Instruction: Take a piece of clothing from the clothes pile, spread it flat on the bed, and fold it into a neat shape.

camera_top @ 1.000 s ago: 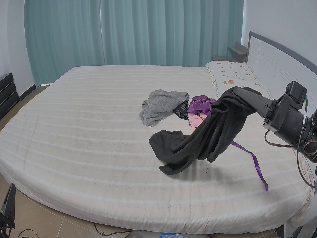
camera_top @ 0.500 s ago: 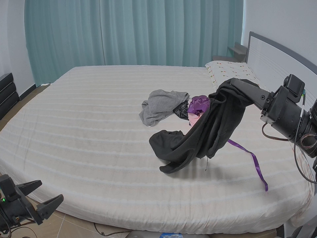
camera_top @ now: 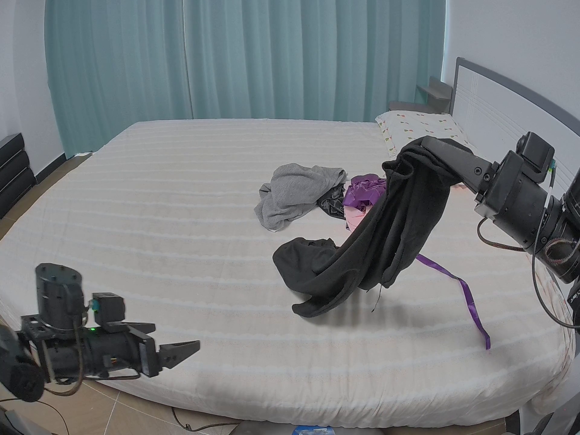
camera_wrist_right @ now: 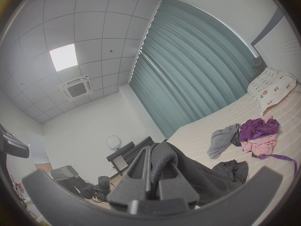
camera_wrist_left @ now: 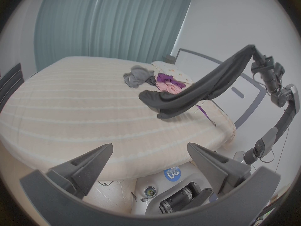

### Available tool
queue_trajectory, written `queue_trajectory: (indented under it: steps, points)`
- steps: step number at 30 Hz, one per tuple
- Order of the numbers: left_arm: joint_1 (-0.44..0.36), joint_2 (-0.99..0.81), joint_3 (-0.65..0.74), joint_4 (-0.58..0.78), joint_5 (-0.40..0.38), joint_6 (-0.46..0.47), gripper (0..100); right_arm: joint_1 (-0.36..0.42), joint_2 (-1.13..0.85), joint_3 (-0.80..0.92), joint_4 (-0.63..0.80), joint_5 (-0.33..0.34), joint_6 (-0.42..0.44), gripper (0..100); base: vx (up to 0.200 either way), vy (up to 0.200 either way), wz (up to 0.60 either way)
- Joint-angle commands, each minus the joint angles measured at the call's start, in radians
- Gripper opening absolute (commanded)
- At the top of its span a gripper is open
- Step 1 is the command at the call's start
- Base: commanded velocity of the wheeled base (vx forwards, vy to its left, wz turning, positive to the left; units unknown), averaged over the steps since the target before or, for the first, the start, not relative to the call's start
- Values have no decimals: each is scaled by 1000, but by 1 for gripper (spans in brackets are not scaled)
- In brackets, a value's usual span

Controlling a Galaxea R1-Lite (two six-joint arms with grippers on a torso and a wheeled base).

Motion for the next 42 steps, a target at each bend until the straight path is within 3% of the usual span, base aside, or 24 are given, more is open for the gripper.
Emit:
queue_trajectory:
  steps: [1,5,18,26,36,42]
  points:
    - [-181,536,-119,-251,37,-23,100,-31,9,-9,-15,-3,4,0,0,0,0]
    - [-223,642,-159,-334,46,-23,100,-28,10,-12,-13,-3,-2,0,0,0,0]
    - [-322,921,-565,-344,259,-78,100,-68,46,-46,-12,-4,-2,0,0,0,0]
    - [-313,962,-612,-351,234,-78,100,-72,50,-66,-15,-6,1,0,0,0,0]
    - [-312,1105,-832,-360,225,-112,100,-72,43,-78,-10,-9,-2,0,0,0,0]
    - [-310,1122,-886,-358,224,-136,100,-74,41,-69,-10,-9,0,0,0,0,0]
